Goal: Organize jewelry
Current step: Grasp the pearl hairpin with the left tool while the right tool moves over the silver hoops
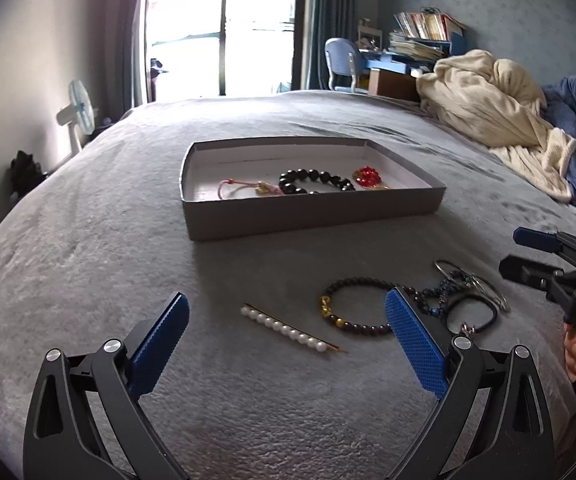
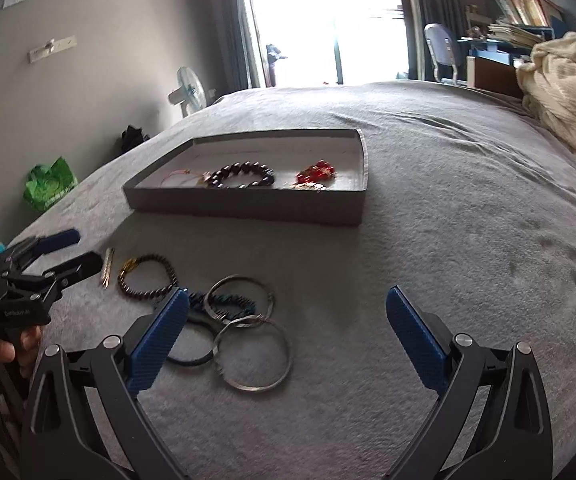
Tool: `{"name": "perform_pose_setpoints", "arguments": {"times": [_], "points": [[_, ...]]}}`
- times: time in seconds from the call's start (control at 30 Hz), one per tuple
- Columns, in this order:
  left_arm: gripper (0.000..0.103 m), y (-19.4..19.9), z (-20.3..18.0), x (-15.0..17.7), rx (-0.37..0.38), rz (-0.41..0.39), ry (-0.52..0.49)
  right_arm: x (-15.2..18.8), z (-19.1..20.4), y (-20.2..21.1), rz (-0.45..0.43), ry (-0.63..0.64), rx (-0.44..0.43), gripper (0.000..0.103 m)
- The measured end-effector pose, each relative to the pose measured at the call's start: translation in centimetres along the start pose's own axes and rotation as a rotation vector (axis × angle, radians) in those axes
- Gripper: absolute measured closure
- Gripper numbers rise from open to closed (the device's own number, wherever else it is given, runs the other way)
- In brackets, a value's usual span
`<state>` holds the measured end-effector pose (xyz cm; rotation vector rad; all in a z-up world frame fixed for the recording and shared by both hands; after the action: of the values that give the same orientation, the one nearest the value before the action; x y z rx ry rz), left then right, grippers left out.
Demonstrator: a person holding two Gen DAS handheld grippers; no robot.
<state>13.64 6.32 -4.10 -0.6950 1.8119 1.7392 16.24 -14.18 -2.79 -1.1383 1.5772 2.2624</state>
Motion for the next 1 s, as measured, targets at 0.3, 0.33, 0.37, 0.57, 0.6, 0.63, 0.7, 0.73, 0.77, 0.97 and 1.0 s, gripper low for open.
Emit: {"name": "perform_pose_setpoints", "arguments": {"times": [0.3, 0.33, 0.37, 0.57, 0.6, 0.63, 0.7, 0.73, 0.77, 0.97, 1.0], "points": [[0.006, -0.7, 0.0, 0.0, -0.016, 0.037, 0.010, 0.2, 0.9, -1.4, 0.087, 0.002, -0.032, 0.014], [0.006, -0.7, 0.0, 0.0, -0.016, 0.040, 0.013, 0.3, 0.6, -1.3, 0.087, -0.015, -0.041, 0.014], [0.006, -0.8, 0.1, 0.1, -0.015, 0.043, 0.021, 0.5, 0.2, -1.2, 0.093, -0.039, -0.047, 0.014], [0.006, -1.2, 1.2, 0.1, -0.010, 0.071, 0.089, 1.0, -0.2, -1.6, 0.129, -0.067, -0.061, 0.024], [0.006, -1.2, 1.4, 0.1, -0.007, 0.075, 0.098, 1.1, 0.0, -1.8, 0.138, -0.060, -0.063, 0.027], [0.006, -1.3, 1.6, 0.1, -0.001, 0.080, 0.111, 1.1, 0.0, -1.9, 0.145, -0.054, -0.065, 0.030], [0.006, -1.4, 1.9, 0.1, 0.009, 0.086, 0.130, 1.2, 0.1, -2.1, 0.158, -0.048, -0.080, 0.034], [0.006, -1.4, 2.0, 0.1, 0.010, 0.089, 0.134, 1.2, 0.1, -2.2, 0.164, -0.050, -0.092, 0.041], [0.006, -1.5, 2.0, 0.1, 0.011, 0.092, 0.136, 1.3, 0.1, -2.4, 0.174, -0.054, -0.108, 0.044], [0.006, -1.8, 1.6, 0.2, 0.050, 0.132, 0.119, 1.3, -0.6, -2.5, 0.190, -0.097, -0.179, 0.052], [0.006, -1.8, 1.6, 0.2, 0.056, 0.134, 0.114, 1.3, -0.8, -2.5, 0.189, -0.110, -0.189, 0.054]]}}
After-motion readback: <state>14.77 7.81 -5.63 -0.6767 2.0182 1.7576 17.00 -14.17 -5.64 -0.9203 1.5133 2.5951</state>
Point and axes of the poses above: each gripper's, at about its wrist camera, not at the fingertips, and y roughly against the way its jaws point, z to its left, x to its underside, the point moved 2 cm from there along -y, roughly the way its jaws point, and after that the axes turned 10 degrees about z, right-handed, at the moved point
